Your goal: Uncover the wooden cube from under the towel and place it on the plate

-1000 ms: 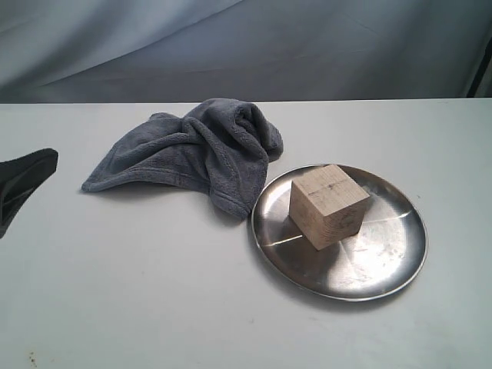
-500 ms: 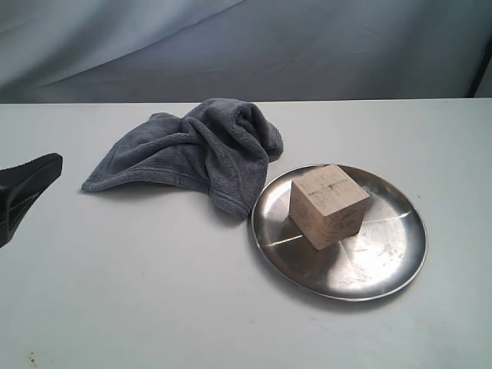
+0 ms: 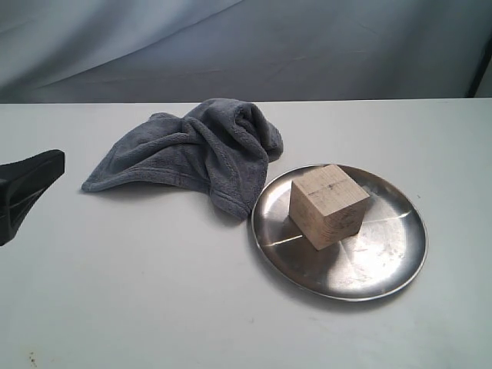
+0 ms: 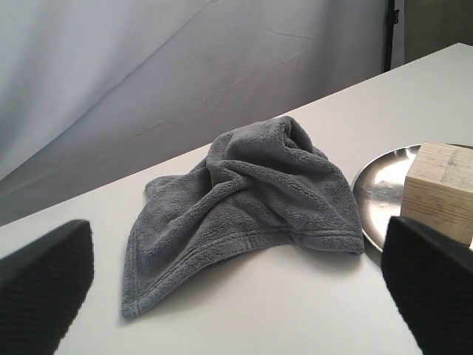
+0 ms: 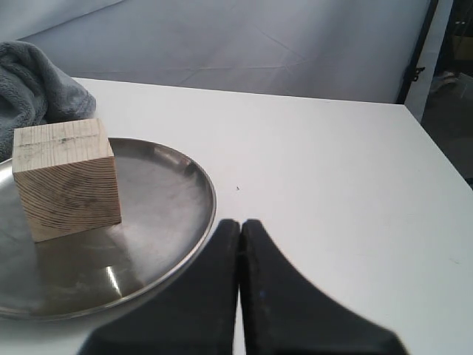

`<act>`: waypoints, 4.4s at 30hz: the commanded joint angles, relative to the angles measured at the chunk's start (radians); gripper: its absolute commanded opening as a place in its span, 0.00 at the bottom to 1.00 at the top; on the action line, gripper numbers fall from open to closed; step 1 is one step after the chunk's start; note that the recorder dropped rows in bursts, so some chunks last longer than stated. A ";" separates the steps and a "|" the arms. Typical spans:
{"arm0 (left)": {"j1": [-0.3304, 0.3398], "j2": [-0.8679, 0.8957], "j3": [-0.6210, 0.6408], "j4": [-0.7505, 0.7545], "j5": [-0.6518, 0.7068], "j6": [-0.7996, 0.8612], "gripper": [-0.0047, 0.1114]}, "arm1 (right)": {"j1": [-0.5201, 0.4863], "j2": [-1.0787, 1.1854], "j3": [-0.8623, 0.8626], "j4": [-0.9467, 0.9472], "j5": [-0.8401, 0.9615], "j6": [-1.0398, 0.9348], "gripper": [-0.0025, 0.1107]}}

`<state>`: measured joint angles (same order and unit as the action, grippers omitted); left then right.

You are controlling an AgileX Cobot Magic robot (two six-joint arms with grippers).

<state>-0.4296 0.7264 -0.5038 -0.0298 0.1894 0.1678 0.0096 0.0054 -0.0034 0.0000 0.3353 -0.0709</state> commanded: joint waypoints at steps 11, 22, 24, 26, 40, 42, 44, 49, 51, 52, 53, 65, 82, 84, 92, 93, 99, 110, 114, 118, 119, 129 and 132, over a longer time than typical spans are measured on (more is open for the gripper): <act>0.001 -0.005 0.006 -0.009 0.010 -0.004 0.05 | 0.002 -0.005 0.003 -0.008 0.000 -0.002 0.02; 0.001 -0.005 0.006 -0.012 0.017 -0.009 0.06 | 0.002 -0.005 0.003 -0.008 0.000 -0.002 0.02; 0.001 -0.005 0.006 -0.012 0.017 -0.009 0.06 | 0.002 -0.005 0.003 -0.008 0.000 -0.002 0.02; 0.001 -0.005 0.006 -0.012 0.017 -0.009 0.06 | 0.002 -0.005 0.003 -0.008 0.000 -0.002 0.02; 0.157 -0.408 0.157 -0.066 -0.082 -0.168 0.04 | 0.002 -0.005 0.003 -0.008 0.000 -0.002 0.02; 0.224 -0.498 0.208 -0.069 -0.111 -0.168 0.04 | 0.002 -0.005 0.003 -0.008 0.000 -0.002 0.02; 0.293 -0.586 0.244 -0.069 -0.111 -0.168 0.04 | 0.002 -0.005 0.003 -0.008 0.000 -0.002 0.02; 0.419 -0.726 0.311 -0.075 -0.074 -0.168 0.04 | 0.002 -0.005 0.003 -0.008 0.000 -0.002 0.02; 0.458 -0.726 0.323 -0.095 -0.069 -0.168 0.04 | 0.002 -0.005 0.003 -0.008 0.000 -0.002 0.02; 0.472 -0.726 0.325 -0.108 -0.057 -0.168 0.04 | 0.002 -0.005 0.003 -0.008 0.000 -0.002 0.02; 0.489 -0.726 0.329 -0.113 -0.047 -0.168 0.04 | 0.002 -0.005 0.003 -0.008 0.000 -0.002 0.02; 0.518 -0.726 0.382 -0.108 -0.031 -0.134 0.04 | 0.002 -0.005 0.003 -0.008 0.000 -0.002 0.02; 0.518 -0.726 0.504 0.030 -0.008 -0.130 0.04 | 0.002 -0.005 0.003 -0.008 0.000 -0.002 0.02; 0.518 -0.726 0.504 0.030 -0.008 -0.130 0.04 | 0.002 -0.005 0.003 -0.008 0.000 -0.002 0.02; 0.518 -0.726 0.504 0.030 0.081 -0.145 0.04 | 0.002 -0.005 0.003 -0.008 0.000 -0.002 0.02; 0.518 -0.726 0.504 0.010 0.081 -0.144 0.04 | 0.002 -0.005 0.003 -0.008 0.000 -0.002 0.02; 0.518 -0.726 0.504 -0.005 0.081 -0.196 0.04 | 0.002 -0.005 0.003 -0.008 0.000 -0.002 0.02; 0.518 -0.726 0.504 0.004 0.099 -0.188 0.04 | 0.002 -0.005 0.003 -0.008 0.000 -0.002 0.02; 0.518 -0.726 0.504 0.006 0.101 -0.188 0.04 | 0.002 -0.005 0.003 -0.008 0.000 -0.002 0.02; 0.518 -0.726 0.504 0.012 0.101 -0.186 0.04 | 0.002 -0.005 0.003 -0.008 0.000 -0.002 0.02; 0.518 -0.726 0.504 0.012 0.101 -0.183 0.04 | 0.002 -0.005 0.003 -0.008 0.000 -0.002 0.02; 0.447 -0.726 0.504 0.012 0.103 -0.185 0.04 | 0.002 -0.005 0.003 -0.008 0.000 -0.002 0.02; 0.450 -0.726 0.504 0.012 0.103 -0.186 0.04 | 0.002 -0.005 0.003 -0.008 0.000 -0.002 0.02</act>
<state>0.0258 0.0038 -0.0048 -0.0193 0.2989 -0.0152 0.0096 0.0054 -0.0034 0.0000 0.3353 -0.0709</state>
